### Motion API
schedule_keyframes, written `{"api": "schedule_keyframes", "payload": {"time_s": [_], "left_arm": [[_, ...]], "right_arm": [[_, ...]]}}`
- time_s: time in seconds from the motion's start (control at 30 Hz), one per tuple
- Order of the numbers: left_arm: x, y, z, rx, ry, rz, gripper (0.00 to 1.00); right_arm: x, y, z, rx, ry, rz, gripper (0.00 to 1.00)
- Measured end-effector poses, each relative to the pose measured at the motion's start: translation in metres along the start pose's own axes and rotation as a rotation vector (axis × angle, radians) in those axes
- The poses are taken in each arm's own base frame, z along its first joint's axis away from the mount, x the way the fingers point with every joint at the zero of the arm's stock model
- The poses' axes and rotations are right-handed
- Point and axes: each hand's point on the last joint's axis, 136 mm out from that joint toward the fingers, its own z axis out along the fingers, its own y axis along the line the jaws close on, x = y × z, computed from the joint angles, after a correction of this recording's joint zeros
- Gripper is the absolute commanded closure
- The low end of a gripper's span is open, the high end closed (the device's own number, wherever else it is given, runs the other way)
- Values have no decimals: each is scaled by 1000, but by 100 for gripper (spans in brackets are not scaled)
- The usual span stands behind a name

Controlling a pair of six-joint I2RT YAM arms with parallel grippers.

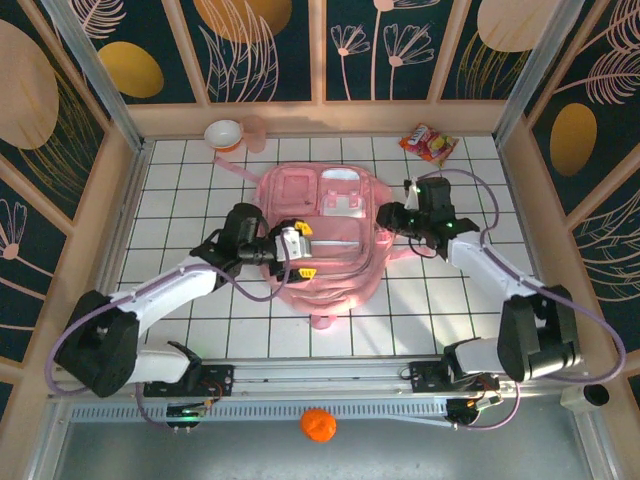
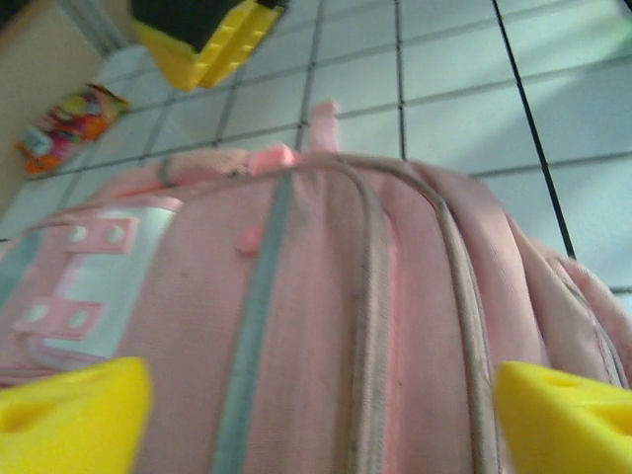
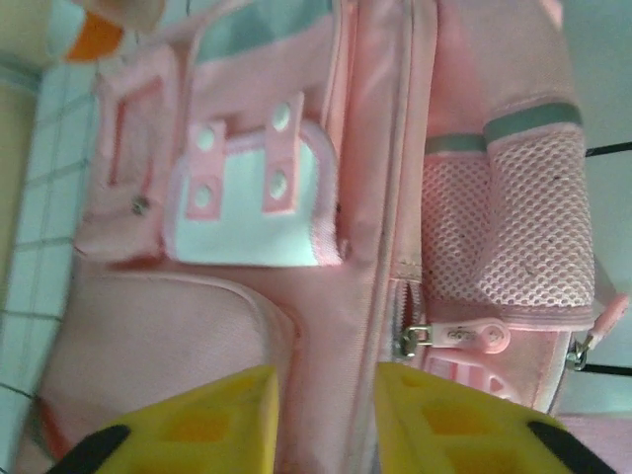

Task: Pack the student bag

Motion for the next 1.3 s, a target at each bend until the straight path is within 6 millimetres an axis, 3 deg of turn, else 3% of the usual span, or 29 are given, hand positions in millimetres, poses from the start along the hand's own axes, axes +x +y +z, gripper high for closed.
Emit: {"api": "schedule_keyframes", "payload": {"time_s": [0.13,0.23,0.27,0.3,0.4,0.5,0.63,0.77,1.0,1.13,1.2,1.3], "left_arm": [[-9,36,-30,-213,-63,-114,1],[-4,72,-62,-472,-88,-212,1],[1,85,-76,-576,-92,-251,1],[8,98,-91,-694,-95,-302,1],[38,130,-135,-1000,-75,-448,1],[70,146,-175,-1251,-63,-554,1],[116,140,-208,-1489,-43,-635,1],[159,128,-222,-1634,54,-647,1],[169,125,-244,-1703,11,-601,1],[198,106,-235,-1651,64,-614,1],[200,100,-234,-1620,44,-617,1],[207,111,-238,-1630,27,-640,1]], "right_arm": [[-26,9,-38,10,-152,-30,40],[-47,-3,-64,91,-283,-44,32],[-52,-11,-70,128,-323,-44,27],[-57,-21,-76,171,-364,-44,3],[-62,-60,-85,300,-442,-33,1],[-58,-101,-85,403,-467,-43,1],[-53,-133,-80,451,-499,-104,1],[-47,-147,-71,452,-555,-200,1],[-31,-162,-41,417,-583,-320,1],[-24,-168,-31,391,-619,-359,1],[-10,-175,-29,385,-618,-362,1],[-9,-176,-29,373,-618,-362,1]]}}
